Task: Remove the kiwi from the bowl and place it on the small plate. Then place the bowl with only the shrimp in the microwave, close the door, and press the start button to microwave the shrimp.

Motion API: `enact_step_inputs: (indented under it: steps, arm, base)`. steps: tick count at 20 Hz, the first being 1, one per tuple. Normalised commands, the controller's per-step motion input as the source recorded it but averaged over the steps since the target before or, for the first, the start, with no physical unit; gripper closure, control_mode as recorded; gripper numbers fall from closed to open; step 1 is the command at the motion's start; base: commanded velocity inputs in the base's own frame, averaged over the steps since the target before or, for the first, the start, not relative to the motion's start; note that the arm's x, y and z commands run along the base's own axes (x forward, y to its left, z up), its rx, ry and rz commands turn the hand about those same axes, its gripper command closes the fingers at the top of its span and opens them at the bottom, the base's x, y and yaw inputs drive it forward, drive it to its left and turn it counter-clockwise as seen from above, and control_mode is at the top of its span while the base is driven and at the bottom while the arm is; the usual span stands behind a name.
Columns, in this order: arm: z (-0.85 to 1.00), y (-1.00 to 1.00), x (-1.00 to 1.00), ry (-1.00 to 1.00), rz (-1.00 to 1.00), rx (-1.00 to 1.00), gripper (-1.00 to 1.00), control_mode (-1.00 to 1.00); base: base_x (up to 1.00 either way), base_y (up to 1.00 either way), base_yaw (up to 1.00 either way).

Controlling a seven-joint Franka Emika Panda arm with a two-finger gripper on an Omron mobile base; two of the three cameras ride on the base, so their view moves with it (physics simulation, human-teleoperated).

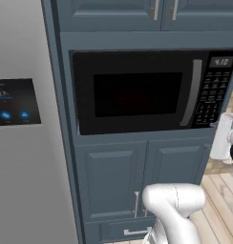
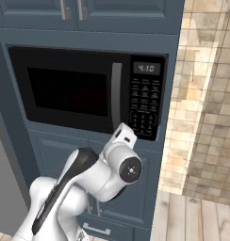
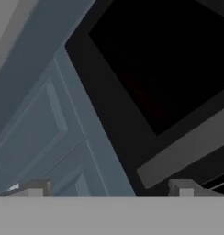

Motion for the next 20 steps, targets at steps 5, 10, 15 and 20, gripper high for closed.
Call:
enact_step_inputs:
  steps: [5, 10, 15, 20]
  arm:
    - [-0.18, -0.27, 0.52, 0.02, -0.06, 0.08, -1.0, -1.0]
    - [-0.19, -0.43, 0.43, 0.01, -0.01, 0.09, -1.0, -1.0]
    - [-0.2, -0.18, 0.44, 0.01, 0.0, 0.07, -1.0, -1.0]
    - [-0.22, -0.07, 0.45, 0.0, 0.0, 0.07, -1.0, -1.0]
  base:
    - [0.0, 0.0, 0.0]
    - [0.0, 0.0, 0.0]
    - [0.0, 0.0, 0.0]
    - [0.0, 0.0, 0.0]
